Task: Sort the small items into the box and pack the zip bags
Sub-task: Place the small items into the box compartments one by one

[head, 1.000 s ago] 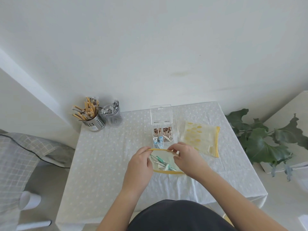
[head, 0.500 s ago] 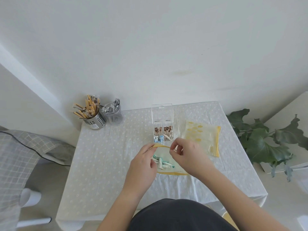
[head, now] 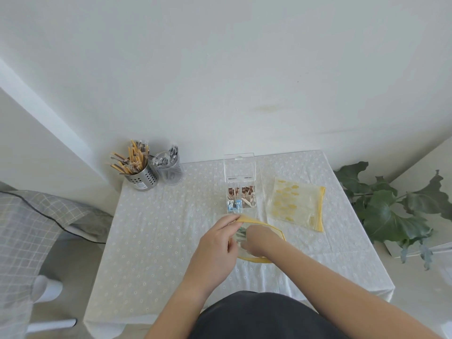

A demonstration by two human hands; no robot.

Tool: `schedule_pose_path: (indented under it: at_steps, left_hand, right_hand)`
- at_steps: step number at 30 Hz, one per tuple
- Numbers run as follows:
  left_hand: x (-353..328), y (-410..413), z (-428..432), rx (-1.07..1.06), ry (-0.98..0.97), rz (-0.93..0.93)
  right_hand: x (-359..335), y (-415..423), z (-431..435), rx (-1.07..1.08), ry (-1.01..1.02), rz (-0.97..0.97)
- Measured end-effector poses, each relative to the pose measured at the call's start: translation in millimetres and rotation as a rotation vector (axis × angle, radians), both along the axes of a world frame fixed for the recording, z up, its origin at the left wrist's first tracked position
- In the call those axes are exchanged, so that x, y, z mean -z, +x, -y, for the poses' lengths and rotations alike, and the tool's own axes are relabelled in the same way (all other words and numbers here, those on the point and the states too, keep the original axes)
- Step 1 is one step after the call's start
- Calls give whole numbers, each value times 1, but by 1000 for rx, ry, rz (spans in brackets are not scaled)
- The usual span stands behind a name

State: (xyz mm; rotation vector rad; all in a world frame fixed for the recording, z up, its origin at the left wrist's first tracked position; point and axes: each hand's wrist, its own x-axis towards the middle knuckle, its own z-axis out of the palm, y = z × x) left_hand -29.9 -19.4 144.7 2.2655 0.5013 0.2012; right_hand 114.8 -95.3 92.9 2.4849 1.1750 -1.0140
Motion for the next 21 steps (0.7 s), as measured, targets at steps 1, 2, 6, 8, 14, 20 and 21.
schedule_pose_path:
  at_steps: [1,2,6,8,14,20,21]
  left_hand:
    - [1,-1,1,4,6,-1]
    - [2,-2,2,9,11,-6]
    - [5,-5,3,8,8,-22]
    - [4,-5,3,5,4,-19]
    - [0,-7,2,-11,2,-28]
    - [0,-8,3,-5,-7,-43]
    - [0,-8,3,-6,-2,-49]
  right_hand:
    - [7,2,0,23,2,12]
    - [12,4,1,49,2,22]
    - [15,2,4,76,25,10]
    - [15,1,5,79,34,3]
    - [15,2,4,137,176,-123]
    - [8,0,8,151,249,-240]
    - [6,-1,9,156,250,-255]
